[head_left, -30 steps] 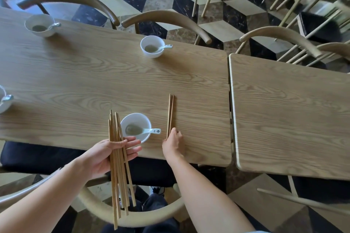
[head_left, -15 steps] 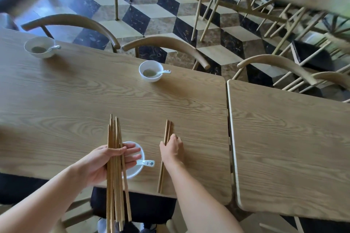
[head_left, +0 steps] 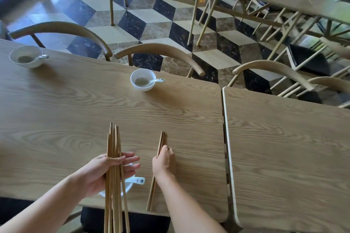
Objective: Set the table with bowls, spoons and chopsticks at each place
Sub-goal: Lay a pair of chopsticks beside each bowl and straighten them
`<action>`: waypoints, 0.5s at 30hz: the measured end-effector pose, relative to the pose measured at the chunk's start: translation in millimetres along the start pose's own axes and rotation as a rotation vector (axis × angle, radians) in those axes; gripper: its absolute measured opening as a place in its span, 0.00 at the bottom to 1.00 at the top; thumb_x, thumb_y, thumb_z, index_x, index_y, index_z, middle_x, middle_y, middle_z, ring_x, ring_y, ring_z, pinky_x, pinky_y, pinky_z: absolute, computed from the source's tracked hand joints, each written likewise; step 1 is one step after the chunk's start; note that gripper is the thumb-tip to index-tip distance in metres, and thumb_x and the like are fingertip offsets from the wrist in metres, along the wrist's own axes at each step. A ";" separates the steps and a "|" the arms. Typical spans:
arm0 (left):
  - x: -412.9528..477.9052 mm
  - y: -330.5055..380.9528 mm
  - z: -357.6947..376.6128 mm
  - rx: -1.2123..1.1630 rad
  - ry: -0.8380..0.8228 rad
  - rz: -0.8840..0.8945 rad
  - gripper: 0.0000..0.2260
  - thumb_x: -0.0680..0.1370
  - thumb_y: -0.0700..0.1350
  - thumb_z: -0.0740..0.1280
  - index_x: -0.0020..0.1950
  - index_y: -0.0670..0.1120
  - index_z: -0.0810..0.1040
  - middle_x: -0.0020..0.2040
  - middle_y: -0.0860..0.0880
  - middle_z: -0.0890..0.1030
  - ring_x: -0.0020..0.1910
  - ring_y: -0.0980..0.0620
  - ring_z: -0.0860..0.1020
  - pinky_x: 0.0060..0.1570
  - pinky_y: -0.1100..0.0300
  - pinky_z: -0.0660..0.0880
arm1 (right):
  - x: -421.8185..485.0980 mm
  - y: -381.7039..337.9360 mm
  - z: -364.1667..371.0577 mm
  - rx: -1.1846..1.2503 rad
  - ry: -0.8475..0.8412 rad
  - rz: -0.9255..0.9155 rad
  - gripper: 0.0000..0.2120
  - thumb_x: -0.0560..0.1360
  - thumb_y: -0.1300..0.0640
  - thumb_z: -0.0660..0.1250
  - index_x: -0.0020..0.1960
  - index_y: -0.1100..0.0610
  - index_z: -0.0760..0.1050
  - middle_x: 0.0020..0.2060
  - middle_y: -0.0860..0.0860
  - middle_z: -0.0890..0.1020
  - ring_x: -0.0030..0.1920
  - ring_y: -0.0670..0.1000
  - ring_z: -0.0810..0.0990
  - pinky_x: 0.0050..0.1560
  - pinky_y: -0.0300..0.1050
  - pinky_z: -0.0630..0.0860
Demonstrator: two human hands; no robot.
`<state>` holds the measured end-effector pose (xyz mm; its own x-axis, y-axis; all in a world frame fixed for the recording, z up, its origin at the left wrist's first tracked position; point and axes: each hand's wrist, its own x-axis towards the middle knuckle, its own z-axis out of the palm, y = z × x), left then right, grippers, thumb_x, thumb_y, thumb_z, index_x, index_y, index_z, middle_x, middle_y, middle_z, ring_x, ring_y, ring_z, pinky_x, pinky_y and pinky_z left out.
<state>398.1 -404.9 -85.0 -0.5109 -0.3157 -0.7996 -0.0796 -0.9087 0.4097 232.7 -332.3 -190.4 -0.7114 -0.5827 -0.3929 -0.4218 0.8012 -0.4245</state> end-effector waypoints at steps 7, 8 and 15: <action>0.7 1.4 4.6 0.006 -0.003 -0.009 0.14 0.82 0.33 0.58 0.65 0.34 0.75 0.60 0.36 0.83 0.57 0.37 0.83 0.51 0.44 0.82 | 2.6 -0.9 -0.6 0.046 0.008 0.032 0.09 0.77 0.61 0.61 0.56 0.58 0.74 0.56 0.54 0.79 0.58 0.56 0.78 0.58 0.45 0.72; 0.7 1.2 4.7 0.005 -0.001 -0.010 0.14 0.81 0.33 0.58 0.65 0.34 0.75 0.60 0.36 0.83 0.57 0.37 0.83 0.51 0.44 0.82 | 2.5 -0.6 0.2 0.080 0.014 0.056 0.08 0.78 0.60 0.60 0.55 0.58 0.74 0.56 0.54 0.79 0.58 0.55 0.79 0.57 0.45 0.71; -1.6 -1.1 0.9 0.000 -0.002 -0.007 0.14 0.81 0.33 0.58 0.65 0.33 0.74 0.60 0.36 0.82 0.58 0.36 0.82 0.53 0.42 0.81 | 2.2 -0.2 1.4 0.082 0.018 0.047 0.08 0.78 0.61 0.60 0.55 0.58 0.74 0.56 0.54 0.79 0.58 0.56 0.78 0.57 0.45 0.72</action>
<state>398.3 -403.1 -83.7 -0.5118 -0.3090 -0.8016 -0.0832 -0.9109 0.4042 232.0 -333.9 -192.4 -0.7394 -0.5417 -0.3999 -0.3405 0.8132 -0.4719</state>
